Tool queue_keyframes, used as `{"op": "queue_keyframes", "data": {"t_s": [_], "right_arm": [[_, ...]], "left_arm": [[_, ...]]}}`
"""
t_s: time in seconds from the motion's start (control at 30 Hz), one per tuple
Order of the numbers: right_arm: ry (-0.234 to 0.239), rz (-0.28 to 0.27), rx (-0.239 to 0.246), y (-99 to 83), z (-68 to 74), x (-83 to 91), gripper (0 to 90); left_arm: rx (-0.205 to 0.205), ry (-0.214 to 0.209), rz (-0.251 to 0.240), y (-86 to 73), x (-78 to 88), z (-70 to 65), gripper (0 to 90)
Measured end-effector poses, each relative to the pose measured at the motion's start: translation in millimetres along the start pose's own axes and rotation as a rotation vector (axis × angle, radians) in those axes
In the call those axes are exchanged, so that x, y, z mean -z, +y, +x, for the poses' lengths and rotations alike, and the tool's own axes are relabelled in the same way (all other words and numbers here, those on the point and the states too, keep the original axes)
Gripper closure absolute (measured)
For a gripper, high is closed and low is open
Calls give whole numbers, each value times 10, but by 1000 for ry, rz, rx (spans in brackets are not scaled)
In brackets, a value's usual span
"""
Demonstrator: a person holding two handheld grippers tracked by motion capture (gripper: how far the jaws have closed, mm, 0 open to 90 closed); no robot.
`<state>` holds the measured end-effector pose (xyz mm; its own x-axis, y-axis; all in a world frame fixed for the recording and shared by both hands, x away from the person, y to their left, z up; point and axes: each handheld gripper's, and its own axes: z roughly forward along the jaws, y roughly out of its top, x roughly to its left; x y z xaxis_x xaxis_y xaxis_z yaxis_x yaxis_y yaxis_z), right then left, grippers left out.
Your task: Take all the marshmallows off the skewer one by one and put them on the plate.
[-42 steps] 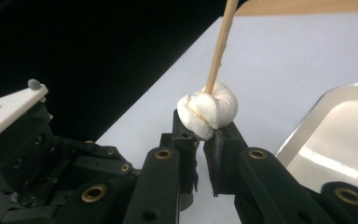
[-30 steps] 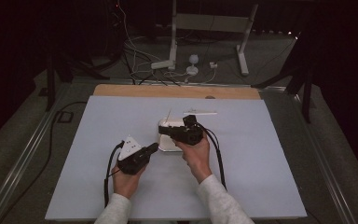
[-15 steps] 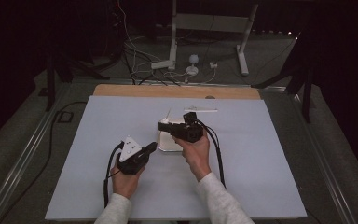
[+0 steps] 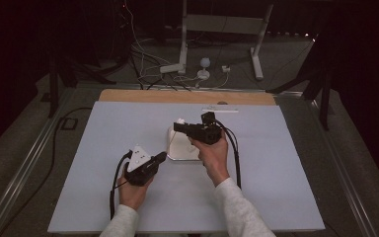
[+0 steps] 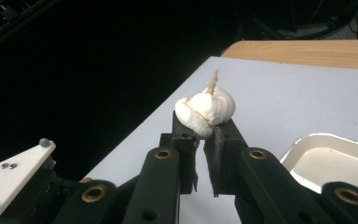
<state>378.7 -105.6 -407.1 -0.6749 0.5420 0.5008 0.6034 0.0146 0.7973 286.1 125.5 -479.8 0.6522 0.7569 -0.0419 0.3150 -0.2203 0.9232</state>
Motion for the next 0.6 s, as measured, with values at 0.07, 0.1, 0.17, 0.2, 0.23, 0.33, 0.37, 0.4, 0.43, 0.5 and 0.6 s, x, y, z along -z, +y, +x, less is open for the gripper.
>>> {"op": "queue_keyframes", "data": {"t_s": [0.07, 0.1, 0.17, 0.2, 0.23, 0.33, 0.37, 0.4, 0.43, 0.5, 0.6], "right_arm": [[0, -4, 5, 17, 8, -1, 825], [1, -6, -1, 25, 6, 4, 824], [2, -15, -5, 30, 5, 3, 824], [2, -18, -4, 29, 7, 2, 824], [4, -18, -7, 32, 4, 1, 823], [1, -23, -2, 42, 1, 2, 822], [1, -25, -1, 44, 2, 3, 822], [2, -23, -2, 48, -2, 5, 821], [2, -24, -3, 50, -7, 5, 821], [-1, -28, -6, 50, -15, 4, 821], [1, -37, -12, 50, -26, 5, 820]], "left_arm": [[6, -9, -3, 4, 7, 5, 900], [-1, 5, -4, 8, 13, -1, 900], [-2, 2, 0, 4, 16, 7, 900], [-5, 6, 1, 3, 19, 7, 900], [-1, 0, 0, 2, 21, 11, 900], [1, 7, -1, -2, 17, 9, 900], [1, 4, 0, -4, 17, 12, 900], [-1, 9, 1, -3, 17, 11, 900], [-3, 7, 2, -5, 15, 13, 900], [-9, 10, 6, -6, 11, 9, 900], [-10, 11, 9, -9, 11, 13, 900]]}}
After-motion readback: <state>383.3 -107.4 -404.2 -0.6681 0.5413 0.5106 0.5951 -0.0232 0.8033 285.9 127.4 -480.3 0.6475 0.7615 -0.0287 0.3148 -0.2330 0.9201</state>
